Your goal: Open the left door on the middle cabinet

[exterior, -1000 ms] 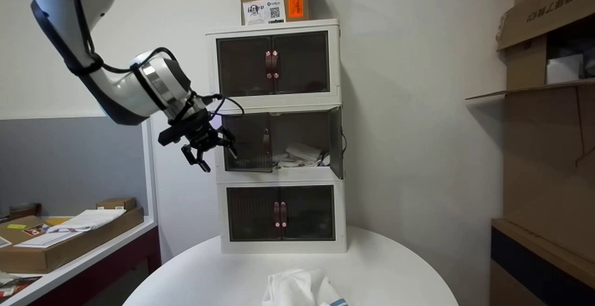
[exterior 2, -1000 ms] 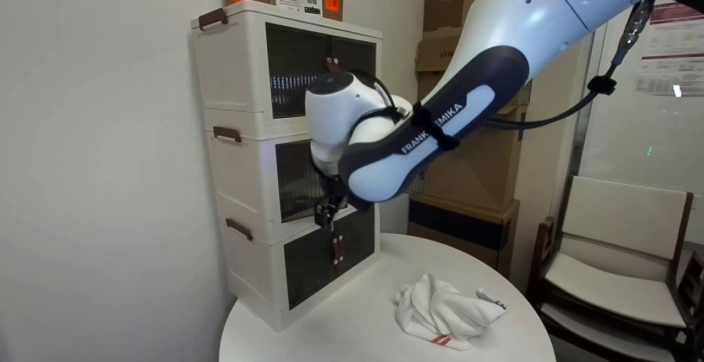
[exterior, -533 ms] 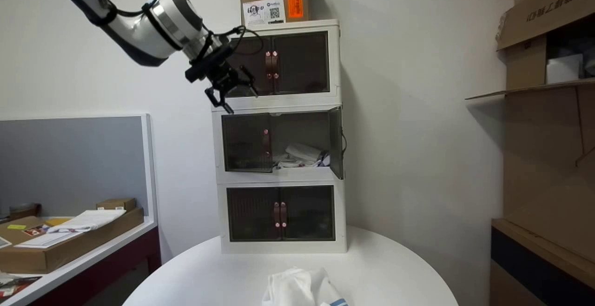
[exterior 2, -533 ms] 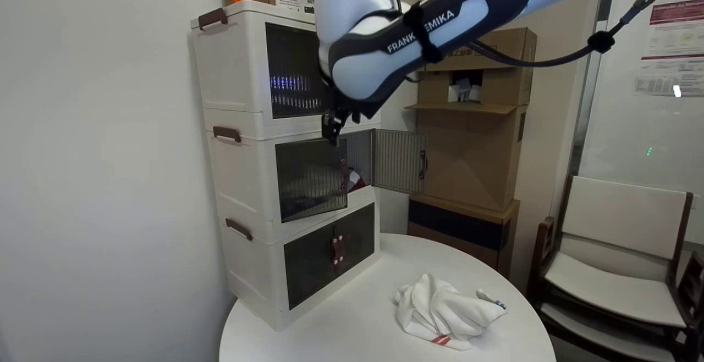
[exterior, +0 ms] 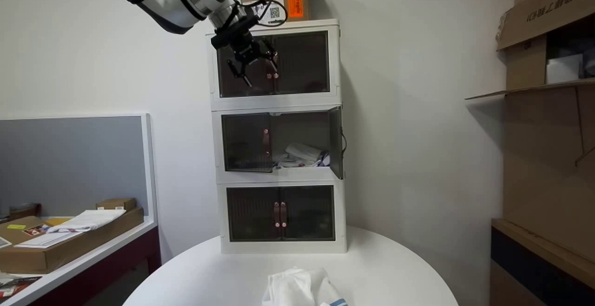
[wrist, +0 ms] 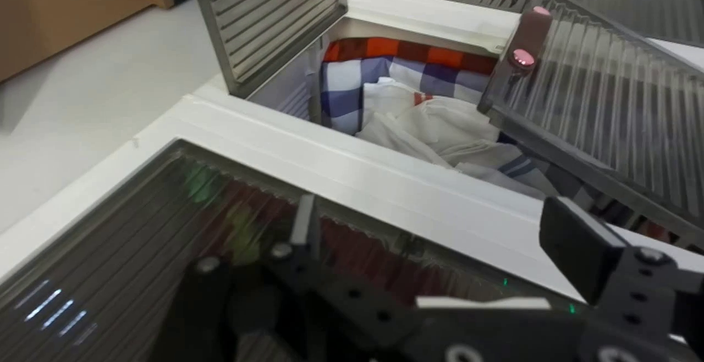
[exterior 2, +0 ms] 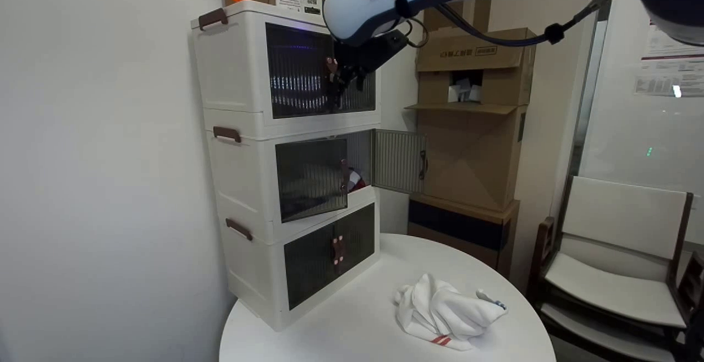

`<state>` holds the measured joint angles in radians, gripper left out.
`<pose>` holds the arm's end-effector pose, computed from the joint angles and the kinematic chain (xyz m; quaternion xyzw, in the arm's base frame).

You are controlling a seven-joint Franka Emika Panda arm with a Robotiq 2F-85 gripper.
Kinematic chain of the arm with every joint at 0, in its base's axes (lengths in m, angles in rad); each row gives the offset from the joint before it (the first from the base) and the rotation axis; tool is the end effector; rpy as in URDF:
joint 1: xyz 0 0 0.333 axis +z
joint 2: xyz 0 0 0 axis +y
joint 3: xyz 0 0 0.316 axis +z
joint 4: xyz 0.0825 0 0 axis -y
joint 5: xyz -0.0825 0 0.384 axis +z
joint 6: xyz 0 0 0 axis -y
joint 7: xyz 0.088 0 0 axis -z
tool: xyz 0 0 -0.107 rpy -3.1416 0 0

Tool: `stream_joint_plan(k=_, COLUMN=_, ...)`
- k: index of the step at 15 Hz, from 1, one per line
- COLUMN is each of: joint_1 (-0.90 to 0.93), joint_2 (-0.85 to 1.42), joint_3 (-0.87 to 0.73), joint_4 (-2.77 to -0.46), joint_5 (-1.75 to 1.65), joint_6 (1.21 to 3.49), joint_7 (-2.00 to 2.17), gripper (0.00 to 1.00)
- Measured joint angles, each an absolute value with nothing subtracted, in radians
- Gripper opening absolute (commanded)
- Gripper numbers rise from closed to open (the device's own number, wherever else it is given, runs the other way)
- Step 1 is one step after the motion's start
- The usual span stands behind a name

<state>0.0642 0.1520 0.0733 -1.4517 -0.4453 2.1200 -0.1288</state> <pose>0.6424 0.0650 0.6575 0.9276 0.1863 0.2503 0.2053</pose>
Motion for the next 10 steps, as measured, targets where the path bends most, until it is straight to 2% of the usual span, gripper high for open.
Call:
stream_joint_plan(k=5, joint_1=0.065, joint_2=0.274, joint_3=0.074, joint_4=-1.342, joint_5=-0.3, joint_6=1.966, joint_7=-0.241, gripper=1.0)
stream_joint_plan(k=10, joint_1=0.066, joint_2=0.35, joint_3=0.078, joint_4=-1.33, joint_5=-0.303, joint_6=1.998, joint_7=-0.334, gripper=1.0)
